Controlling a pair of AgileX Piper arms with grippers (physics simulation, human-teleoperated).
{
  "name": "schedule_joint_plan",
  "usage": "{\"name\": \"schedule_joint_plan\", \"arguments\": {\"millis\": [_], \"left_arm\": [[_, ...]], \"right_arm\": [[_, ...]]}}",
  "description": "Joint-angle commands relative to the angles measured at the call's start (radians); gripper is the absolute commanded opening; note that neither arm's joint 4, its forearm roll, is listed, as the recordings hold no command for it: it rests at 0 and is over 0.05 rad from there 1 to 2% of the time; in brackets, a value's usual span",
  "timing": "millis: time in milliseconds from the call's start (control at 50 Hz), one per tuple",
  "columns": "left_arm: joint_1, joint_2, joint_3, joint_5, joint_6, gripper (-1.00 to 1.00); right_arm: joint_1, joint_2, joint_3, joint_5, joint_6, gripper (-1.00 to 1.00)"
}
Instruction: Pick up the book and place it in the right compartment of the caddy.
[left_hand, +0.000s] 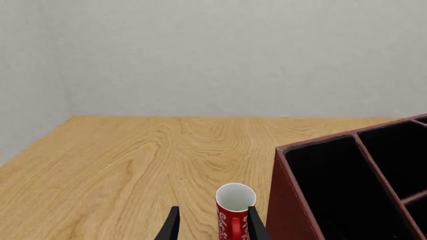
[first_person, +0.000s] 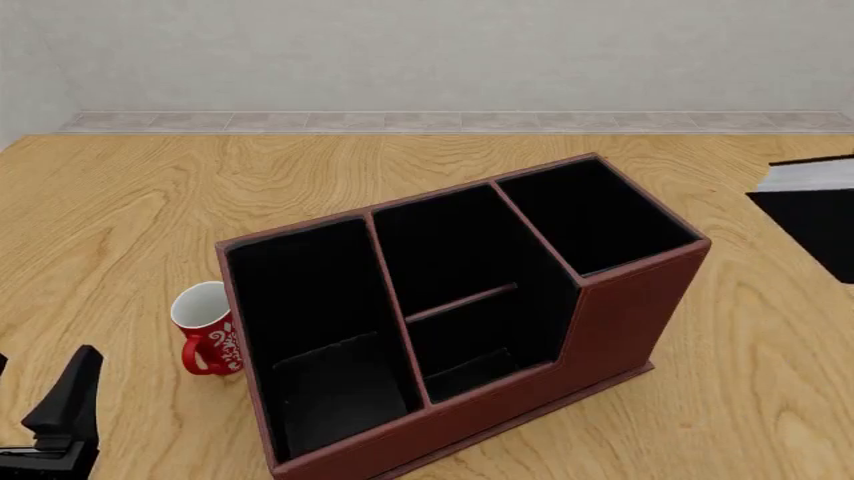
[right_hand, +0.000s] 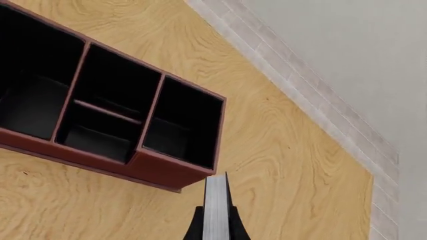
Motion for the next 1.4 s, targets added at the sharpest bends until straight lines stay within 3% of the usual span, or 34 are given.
{"name": "schedule_joint_plan", "arguments": {"millis": [20, 300, 580, 1060, 1400], "left_arm": [[-0.009, -0.002, -0.001, 0.006, 0.001, 1.0], [-0.01, -0.002, 0.0, 0.006, 0.001, 1.0], [-0.01, 0.001, -0.003, 0.007, 0.001, 1.0], [-0.01, 0.001, -0.003, 0.007, 0.001, 1.0], [-0.01, 0.001, -0.003, 0.007, 0.001, 1.0]], "right_arm": [[0.019, 0.029, 0.013, 0.0, -0.231, -1.0], [0.044, 0.107, -0.028, 0.0, -0.28, -1.0], [0.103, 0.209, -0.097, 0.0, -0.29, -1.0], [0.23, 0.402, -0.2, 0.0, -0.268, -1.0], [0.247, 0.505, -0.201, 0.0, -0.258, -1.0]]}}
